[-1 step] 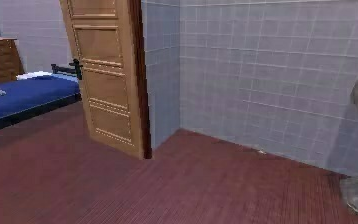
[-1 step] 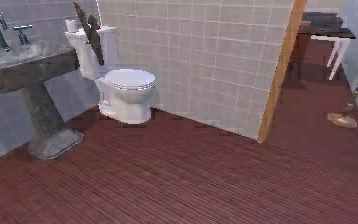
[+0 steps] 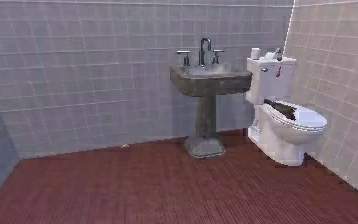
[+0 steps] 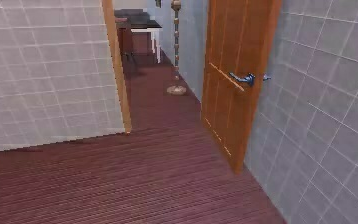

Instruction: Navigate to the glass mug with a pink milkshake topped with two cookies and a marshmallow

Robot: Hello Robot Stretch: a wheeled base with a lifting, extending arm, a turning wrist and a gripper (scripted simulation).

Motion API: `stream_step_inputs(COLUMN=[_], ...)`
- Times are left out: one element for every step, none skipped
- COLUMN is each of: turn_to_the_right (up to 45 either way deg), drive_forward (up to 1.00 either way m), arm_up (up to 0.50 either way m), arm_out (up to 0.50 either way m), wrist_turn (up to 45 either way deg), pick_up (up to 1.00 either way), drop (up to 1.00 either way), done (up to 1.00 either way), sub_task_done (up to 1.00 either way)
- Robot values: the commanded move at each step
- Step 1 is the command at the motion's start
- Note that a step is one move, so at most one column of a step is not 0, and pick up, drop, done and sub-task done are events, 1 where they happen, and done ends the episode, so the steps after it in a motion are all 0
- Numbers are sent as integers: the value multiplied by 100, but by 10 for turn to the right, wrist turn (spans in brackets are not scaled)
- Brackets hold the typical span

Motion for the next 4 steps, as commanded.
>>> stream_step_inputs(turn_to_the_right=[450, 420, 0, 0], drive_forward=[0, 0, 100, 100], arm_up=[0, 0, 0, 0], arm_out=[0, 0, 0, 0], wrist_turn=[0, 0, 0, 0], pick_up=[0, 0, 0, 0], drop=[0, 0, 0, 0], done=[0, 0, 0, 0], sub_task_done=[0, 0, 0, 0])
